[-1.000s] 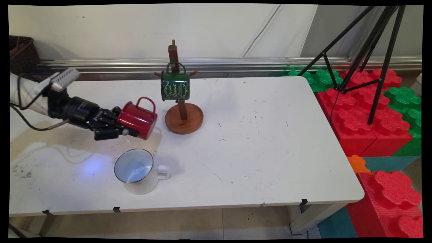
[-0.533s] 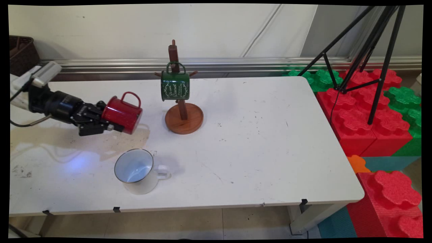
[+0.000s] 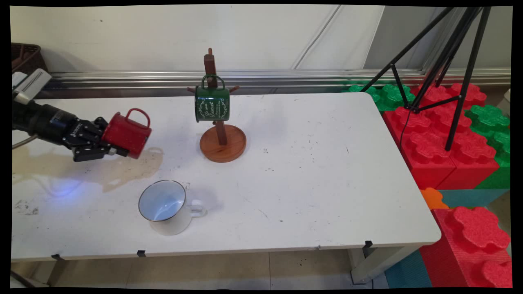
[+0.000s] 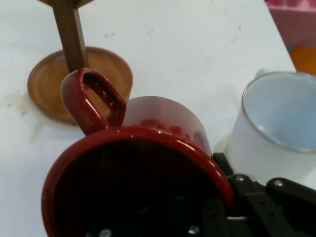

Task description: Place the picked object on the table

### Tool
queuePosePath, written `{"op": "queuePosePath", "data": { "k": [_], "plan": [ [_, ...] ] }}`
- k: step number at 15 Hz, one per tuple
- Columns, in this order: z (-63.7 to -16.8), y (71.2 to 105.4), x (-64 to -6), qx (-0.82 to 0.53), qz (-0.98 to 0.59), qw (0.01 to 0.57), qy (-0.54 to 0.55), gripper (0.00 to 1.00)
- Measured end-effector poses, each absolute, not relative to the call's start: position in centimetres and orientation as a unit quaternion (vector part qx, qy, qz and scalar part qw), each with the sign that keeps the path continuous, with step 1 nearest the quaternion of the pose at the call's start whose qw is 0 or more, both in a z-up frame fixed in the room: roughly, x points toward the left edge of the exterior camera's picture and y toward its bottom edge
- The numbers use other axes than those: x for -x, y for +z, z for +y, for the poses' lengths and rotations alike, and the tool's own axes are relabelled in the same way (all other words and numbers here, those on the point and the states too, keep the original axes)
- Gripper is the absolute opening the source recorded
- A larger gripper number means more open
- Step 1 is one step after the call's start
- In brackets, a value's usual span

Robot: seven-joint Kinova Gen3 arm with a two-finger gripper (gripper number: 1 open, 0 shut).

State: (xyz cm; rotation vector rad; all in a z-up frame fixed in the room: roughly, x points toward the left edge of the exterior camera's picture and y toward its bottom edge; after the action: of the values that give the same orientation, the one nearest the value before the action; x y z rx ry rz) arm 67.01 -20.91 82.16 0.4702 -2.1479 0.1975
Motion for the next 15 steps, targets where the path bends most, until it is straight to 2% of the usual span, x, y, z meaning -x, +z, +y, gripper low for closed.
{"op": "queuePosePath", "data": {
  "k": [15],
  "plan": [
    [-20.1,84.3,-68.5,-0.129,-0.923,0.347,0.107,0.0]
  ]
}}
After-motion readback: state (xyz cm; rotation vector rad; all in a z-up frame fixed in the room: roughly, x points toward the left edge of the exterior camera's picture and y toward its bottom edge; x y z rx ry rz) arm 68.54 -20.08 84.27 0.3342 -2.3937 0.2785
